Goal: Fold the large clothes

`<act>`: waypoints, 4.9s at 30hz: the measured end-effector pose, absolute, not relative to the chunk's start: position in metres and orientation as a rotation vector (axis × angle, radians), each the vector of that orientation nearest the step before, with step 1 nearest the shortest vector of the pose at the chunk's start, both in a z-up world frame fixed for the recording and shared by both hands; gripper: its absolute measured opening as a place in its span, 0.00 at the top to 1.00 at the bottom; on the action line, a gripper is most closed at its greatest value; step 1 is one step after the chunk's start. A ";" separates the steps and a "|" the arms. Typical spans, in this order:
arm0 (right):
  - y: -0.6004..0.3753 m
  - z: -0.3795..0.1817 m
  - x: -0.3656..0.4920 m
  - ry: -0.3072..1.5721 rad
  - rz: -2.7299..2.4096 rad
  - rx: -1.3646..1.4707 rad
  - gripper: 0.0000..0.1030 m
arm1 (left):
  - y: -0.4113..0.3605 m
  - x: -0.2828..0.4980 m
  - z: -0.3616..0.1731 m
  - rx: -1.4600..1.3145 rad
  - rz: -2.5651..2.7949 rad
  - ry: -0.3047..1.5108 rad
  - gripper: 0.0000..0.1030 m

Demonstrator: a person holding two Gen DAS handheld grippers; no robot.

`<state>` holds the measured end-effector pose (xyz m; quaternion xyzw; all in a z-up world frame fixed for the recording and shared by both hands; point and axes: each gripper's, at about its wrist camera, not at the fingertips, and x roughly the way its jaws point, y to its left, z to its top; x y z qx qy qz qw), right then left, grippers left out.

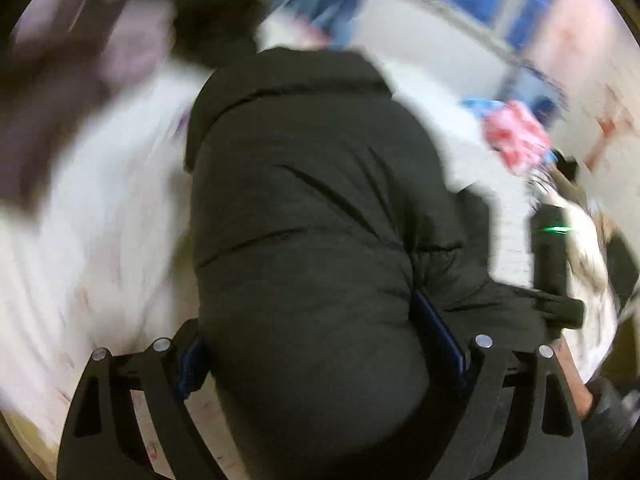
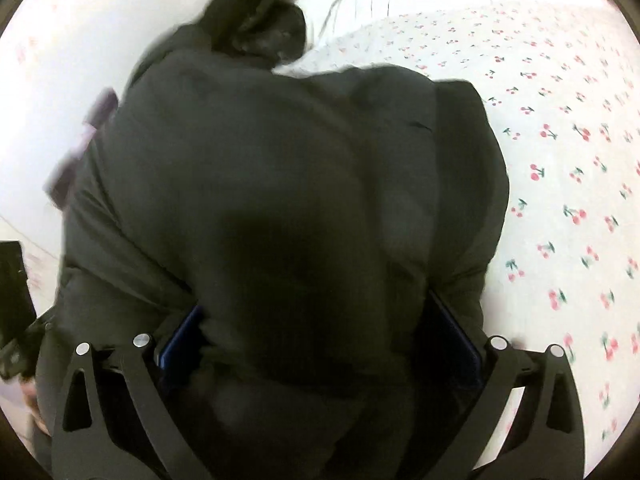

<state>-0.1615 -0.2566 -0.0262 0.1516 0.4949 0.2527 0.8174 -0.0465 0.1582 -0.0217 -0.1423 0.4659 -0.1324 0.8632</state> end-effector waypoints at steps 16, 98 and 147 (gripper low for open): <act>-0.292 -0.012 -0.255 1.124 0.484 0.108 0.06 | 0.128 -0.075 -0.017 -0.173 -0.207 0.923 0.06; -0.249 0.115 -0.405 0.918 0.181 -0.089 0.06 | 0.090 -0.201 0.036 -0.108 -0.027 0.899 0.06; -0.249 0.106 -0.394 1.005 0.194 -0.102 0.06 | 0.095 -0.197 0.029 -0.082 0.021 0.991 0.06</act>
